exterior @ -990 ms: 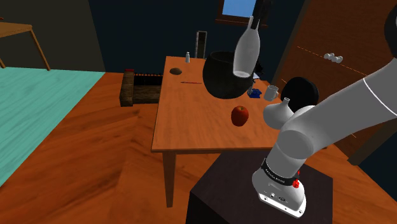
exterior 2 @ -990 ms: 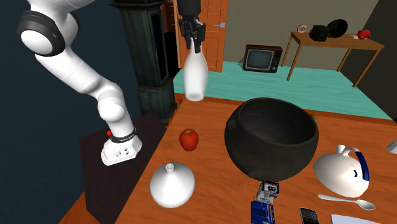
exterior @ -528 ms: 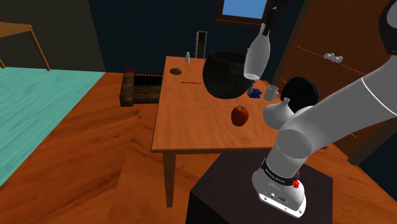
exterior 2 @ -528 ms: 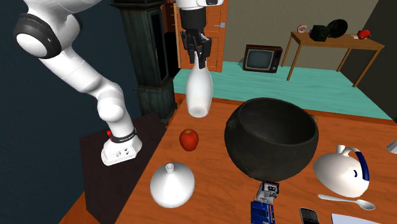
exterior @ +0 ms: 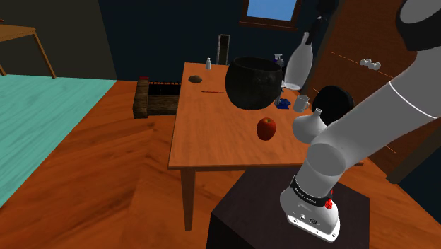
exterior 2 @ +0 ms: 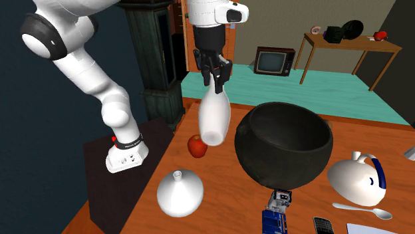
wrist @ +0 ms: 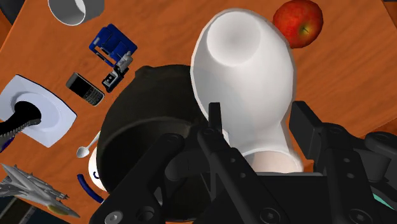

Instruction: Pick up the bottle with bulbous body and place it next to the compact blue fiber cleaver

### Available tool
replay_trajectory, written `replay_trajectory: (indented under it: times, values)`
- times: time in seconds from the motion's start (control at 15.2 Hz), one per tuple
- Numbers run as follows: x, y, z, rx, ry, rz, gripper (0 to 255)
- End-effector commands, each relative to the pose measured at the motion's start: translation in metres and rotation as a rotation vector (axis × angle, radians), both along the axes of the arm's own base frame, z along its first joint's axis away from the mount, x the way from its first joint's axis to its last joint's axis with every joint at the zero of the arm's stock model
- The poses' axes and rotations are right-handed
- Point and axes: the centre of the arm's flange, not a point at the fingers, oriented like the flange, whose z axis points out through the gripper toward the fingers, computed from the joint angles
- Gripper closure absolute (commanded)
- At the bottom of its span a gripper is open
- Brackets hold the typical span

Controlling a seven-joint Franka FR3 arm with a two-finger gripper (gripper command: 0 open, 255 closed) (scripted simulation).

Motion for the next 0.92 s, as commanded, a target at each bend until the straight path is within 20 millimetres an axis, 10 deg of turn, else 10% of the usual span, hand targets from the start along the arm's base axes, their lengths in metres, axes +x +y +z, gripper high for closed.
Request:
replay_trajectory:
  times: [0.0,0.86]
  values:
    - [-0.009,-0.023,-0.007,-0.001,0.000,0.002,255]
    - [-0.069,-0.168,-0.049,-0.001,0.000,0.002,255]
